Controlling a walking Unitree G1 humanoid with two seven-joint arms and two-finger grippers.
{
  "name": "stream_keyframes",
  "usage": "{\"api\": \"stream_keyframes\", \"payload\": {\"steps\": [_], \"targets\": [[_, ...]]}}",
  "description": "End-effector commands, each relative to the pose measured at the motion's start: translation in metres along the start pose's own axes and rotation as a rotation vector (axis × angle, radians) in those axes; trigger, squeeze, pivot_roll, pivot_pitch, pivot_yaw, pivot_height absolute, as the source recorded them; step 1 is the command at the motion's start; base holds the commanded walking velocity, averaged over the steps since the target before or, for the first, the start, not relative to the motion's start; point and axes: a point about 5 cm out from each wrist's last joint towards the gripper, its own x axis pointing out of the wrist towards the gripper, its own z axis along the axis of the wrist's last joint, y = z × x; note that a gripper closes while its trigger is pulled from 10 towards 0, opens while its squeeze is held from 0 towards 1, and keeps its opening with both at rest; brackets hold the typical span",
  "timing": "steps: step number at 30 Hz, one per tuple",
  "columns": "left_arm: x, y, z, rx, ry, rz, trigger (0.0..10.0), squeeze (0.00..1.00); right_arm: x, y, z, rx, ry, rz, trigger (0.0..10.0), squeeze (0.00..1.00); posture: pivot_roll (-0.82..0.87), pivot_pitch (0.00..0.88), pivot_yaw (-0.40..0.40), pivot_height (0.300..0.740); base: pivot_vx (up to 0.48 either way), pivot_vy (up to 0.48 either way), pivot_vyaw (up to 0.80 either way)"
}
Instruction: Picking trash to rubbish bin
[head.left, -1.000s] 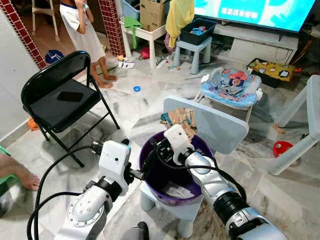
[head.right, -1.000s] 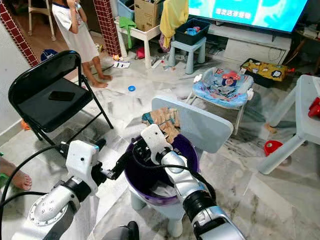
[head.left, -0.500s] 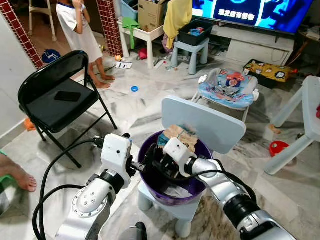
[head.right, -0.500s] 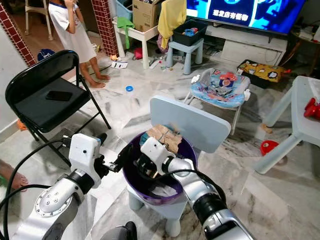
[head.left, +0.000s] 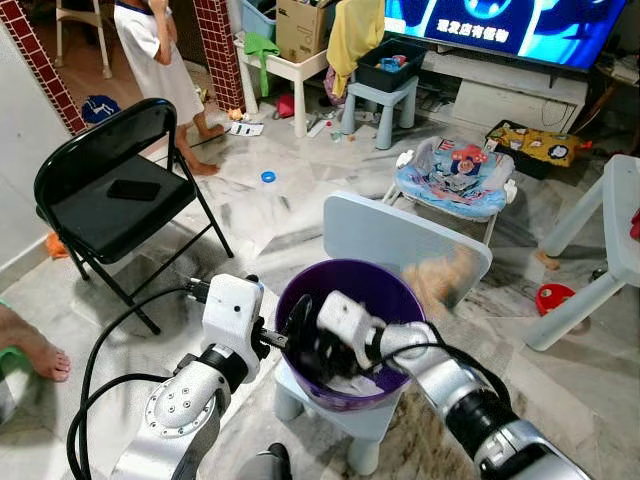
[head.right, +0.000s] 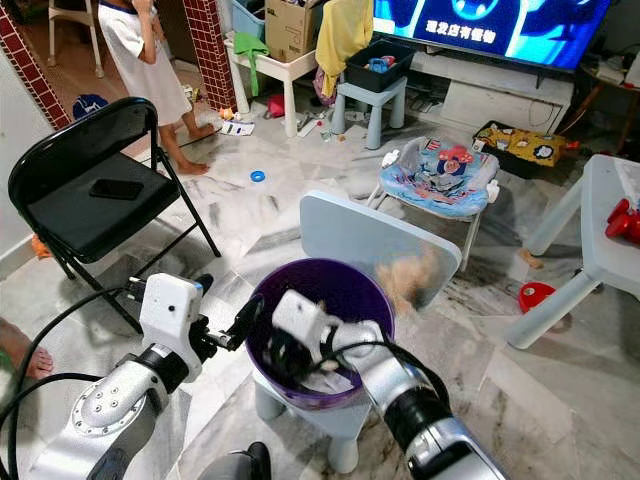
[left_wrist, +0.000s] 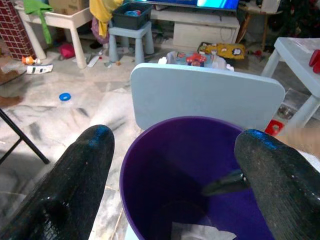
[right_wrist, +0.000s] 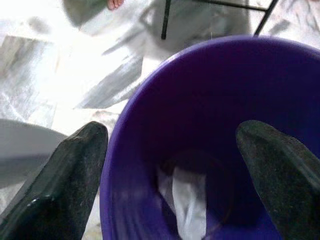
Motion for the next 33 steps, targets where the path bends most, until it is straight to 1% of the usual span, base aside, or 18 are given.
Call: {"api": "stream_keyframes", "payload": {"steps": [1,2,3,4,5,6,7,9,13,15,17,19,20,22,23,24,28,33], "targets": [[0.001,0.003,0.001,0.003,-0.003,0.023,10.0,0.0,-0.001,-0.007,0.01,-0.025,-0.037,-0.042,10.0,1.0,0.11,0.123,-0.021,0.74,0.0,0.0,0.0],[0.002,0.003,0.002,0.001,-0.012,0.027,10.0,0.0,-0.003,-0.01,0.016,-0.031,-0.078,-0.078,10.0,0.98,0.1,0.123,-0.022,0.74,0.0,0.0,0.0],[0.003,0.003,0.004,0.001,-0.022,0.03,10.0,0.0,-0.005,-0.014,0.022,-0.031,-0.128,-0.115,10.0,0.9,0.1,0.123,-0.022,0.74,0.0,0.0,0.0],[0.005,0.004,0.007,-0.002,-0.044,0.04,10.0,0.0,-0.01,-0.023,0.03,0.012,-0.191,-0.21,10.0,0.74,0.1,0.123,-0.022,0.74,0.0,0.0,0.0],[0.006,0.005,0.009,-0.004,-0.059,0.047,10.0,0.0,-0.014,-0.029,0.034,0.045,-0.229,-0.274,10.0,0.74,0.1,0.123,-0.022,0.74,0.0,0.0,0.0],[0.008,0.006,0.013,-0.004,-0.088,0.06,10.0,0.0,-0.023,-0.038,0.037,0.112,-0.287,-0.355,10.0,0.44,0.09,0.122,-0.023,0.74,0.0,0.0,0.0],[0.01,0.006,0.017,-0.003,-0.11,0.066,10.0,0.0,-0.031,-0.042,0.04,0.136,-0.345,-0.397,10.0,0.0,0.08,0.12,-0.022,0.74,0.0,0.0,0.0],[0.011,0.006,0.018,-0.003,-0.115,0.067,10.0,0.0,-0.033,-0.043,0.041,0.139,-0.357,-0.407,10.0,0.0,0.08,0.12,-0.022,0.74,0.0,0.0,0.0],[0.017,0.007,0.027,0.007,-0.161,0.079,10.0,0.0,-0.059,-0.055,0.04,0.179,-0.441,-0.553,10.0,0.0,0.07,0.114,-0.019,0.74,0.0,0.0,0.0],[0.02,0.007,0.032,0.01,-0.192,0.084,10.0,0.0,-0.077,-0.067,0.04,0.21,-0.483,-0.686,10.0,0.0,0.05,0.111,-0.016,0.74,0.0,0.0,0.0],[0.021,0.007,0.033,0.01,-0.199,0.086,10.0,0.0,-0.08,-0.069,0.04,0.223,-0.492,-0.717,10.0,0.0,0.05,0.111,-0.016,0.74,0.0,0.0,0.0],[0.023,0.01,0.039,0.019,-0.236,0.118,10.0,0.0,-0.106,-0.083,0.042,0.278,-0.551,-0.89,10.0,0.0,0.04,0.109,-0.012,0.74,0.0,0.0,0.0],[0.023,0.011,0.039,0.021,-0.24,0.129,10.0,0.0,-0.114,-0.086,0.043,0.301,-0.571,-0.933,10.0,0.0,0.04,0.108,-0.009,0.74,0.0,0.0,0.0],[0.024,0.012,0.039,0.022,-0.242,0.14,10.0,0.0,-0.125,-0.088,0.043,0.339,-0.596,-0.98,10.0,0.0,0.04,0.105,-0.007,0.74,0.0,0.0,0.0],[0.024,0.012,0.039,0.022,-0.242,0.14,10.0,0.0,-0.125,-0.088,0.043,0.339,-0.596,-0.98,10.0,0.0,0.04,0.105,-0.007,0.74,0.0,0.0,0.0],[0.024,0.014,0.038,0.021,-0.243,0.143,10.0,0.0,-0.138,-0.089,0.044,0.364,-0.622,-1.024,10.0,0.0,0.03,0.101,-0.005,0.74,0.0,0.0,0.0],[0.025,0.015,0.037,0.021,-0.252,0.141,10.0,0.0,-0.158,-0.084,0.044,0.383,-0.636,-1.083,10.0,0.0,0.03,0.093,-0.004,0.74,0.0,0.0,0.0],[0.027,0.016,0.039,0.012,-0.263,0.146,10.0,0.0,-0.164,-0.08,0.039,0.397,-0.613,-1.1,10.0,0.0,0.02,0.087,-0.001,0.74,0.0,0.0,-0.16]]}}
